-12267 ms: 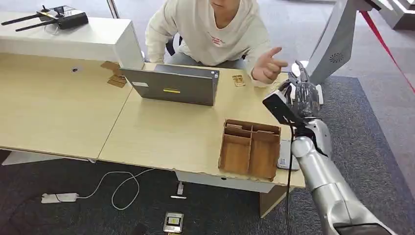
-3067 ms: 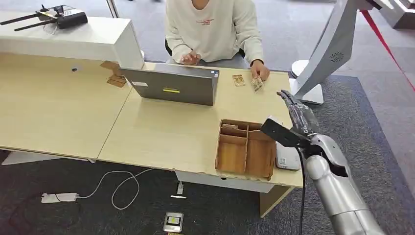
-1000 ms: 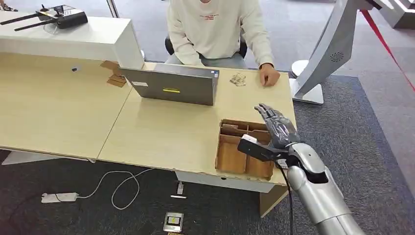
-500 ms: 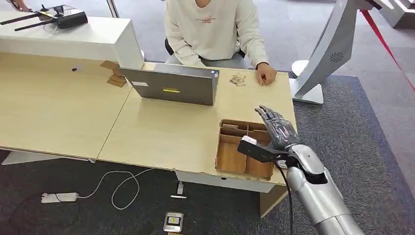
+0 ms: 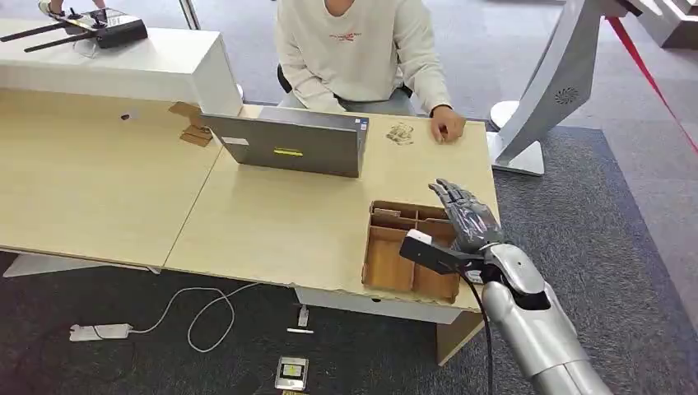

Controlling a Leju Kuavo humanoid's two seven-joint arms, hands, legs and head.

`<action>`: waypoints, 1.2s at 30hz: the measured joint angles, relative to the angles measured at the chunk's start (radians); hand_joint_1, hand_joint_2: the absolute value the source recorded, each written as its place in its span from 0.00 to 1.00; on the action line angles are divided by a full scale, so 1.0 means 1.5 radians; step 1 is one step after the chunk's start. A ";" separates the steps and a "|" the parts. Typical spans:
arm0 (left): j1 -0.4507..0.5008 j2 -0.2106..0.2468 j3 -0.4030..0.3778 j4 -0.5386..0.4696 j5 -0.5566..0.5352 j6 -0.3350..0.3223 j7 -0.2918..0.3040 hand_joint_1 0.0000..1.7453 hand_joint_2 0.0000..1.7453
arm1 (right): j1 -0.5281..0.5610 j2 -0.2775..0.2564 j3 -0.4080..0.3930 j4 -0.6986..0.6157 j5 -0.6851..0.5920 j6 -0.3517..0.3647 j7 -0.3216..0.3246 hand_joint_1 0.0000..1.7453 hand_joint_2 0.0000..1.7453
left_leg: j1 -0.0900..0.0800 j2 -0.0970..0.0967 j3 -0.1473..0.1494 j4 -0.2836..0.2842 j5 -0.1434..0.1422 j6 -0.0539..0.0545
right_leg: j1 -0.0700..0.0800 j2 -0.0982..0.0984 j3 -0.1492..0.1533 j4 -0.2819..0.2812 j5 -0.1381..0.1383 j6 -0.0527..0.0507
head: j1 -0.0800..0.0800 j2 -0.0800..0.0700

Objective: Pass the card to the sensor for recognition and then transmit it.

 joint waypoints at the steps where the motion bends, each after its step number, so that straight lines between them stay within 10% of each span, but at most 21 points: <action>1: 0.000 0.000 0.000 0.000 0.000 0.000 0.000 0.00 0.00 | 0.000 0.000 0.000 0.001 0.000 0.000 0.000 0.00 1.00 | 0.000 0.000 0.000 0.000 0.000 0.000 | 0.000 0.000 0.000 0.000 0.000 0.000 | 0.000 0.000; 27: 0.000 0.000 0.000 0.000 0.000 0.000 0.000 0.00 0.00 | 0.000 0.000 0.000 0.003 0.000 -0.001 0.000 0.00 1.00 | 0.000 0.000 0.000 0.000 0.000 0.000 | 0.000 0.000 0.000 0.000 0.000 0.000 | 0.000 0.000; 33: -0.004 -0.002 -0.002 0.000 0.000 0.002 0.006 0.00 0.00 | -0.021 0.009 -0.002 0.079 0.048 -0.215 0.032 0.00 1.00 | 0.000 0.000 0.000 0.000 0.000 0.000 | 0.000 0.000 0.000 0.000 0.000 0.000 | 0.000 0.000; 36: -0.007 -0.004 -0.002 0.000 -0.001 0.003 0.008 0.00 0.00 | -0.032 0.015 -0.005 0.125 0.048 -0.243 0.025 0.00 1.00 | 0.000 0.000 0.000 0.000 0.000 0.000 | 0.000 0.000 0.000 0.000 0.000 0.000 | 0.000 0.000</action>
